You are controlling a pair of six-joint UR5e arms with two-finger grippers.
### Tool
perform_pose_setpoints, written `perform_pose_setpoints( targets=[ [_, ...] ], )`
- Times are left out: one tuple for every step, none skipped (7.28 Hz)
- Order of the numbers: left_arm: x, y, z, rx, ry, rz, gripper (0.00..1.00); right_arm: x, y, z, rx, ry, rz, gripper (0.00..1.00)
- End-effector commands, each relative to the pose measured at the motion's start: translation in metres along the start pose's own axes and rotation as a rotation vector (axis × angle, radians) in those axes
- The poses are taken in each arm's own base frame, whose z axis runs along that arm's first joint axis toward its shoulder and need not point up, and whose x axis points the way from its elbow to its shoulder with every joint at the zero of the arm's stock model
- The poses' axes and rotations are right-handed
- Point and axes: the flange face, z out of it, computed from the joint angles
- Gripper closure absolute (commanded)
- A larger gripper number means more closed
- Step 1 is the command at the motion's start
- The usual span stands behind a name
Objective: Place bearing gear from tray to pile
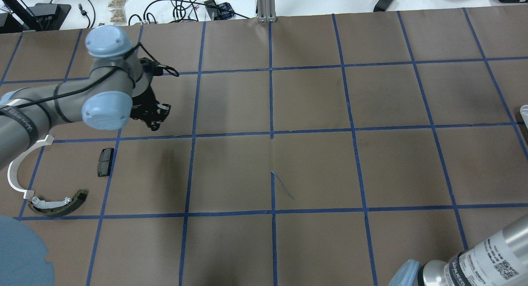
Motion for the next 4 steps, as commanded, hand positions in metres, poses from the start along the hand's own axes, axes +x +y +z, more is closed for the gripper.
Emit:
perform_pose_setpoints(
  targets=[
    [-0.118, 0.026, 0.026, -0.086, -0.029, 0.063, 1.00, -0.122, -0.029, -0.027, -0.043, -0.036, 0.116, 1.00],
    [-0.155, 0.037, 0.038, -0.090, -0.013, 0.132, 1.00, -0.196, -0.041, -0.028, -0.050, -0.047, 0.183, 1.00],
    [-0.165, 0.045, 0.047, -0.096, 0.000, 0.129, 1.00, -0.277, -0.048, -0.027, -0.058, -0.054, 0.246, 1.00],
    [-0.167, 0.046, 0.053, -0.102, 0.005, 0.128, 1.00, -0.362, -0.052, -0.018, -0.075, -0.063, 0.336, 1.00]
  ],
)
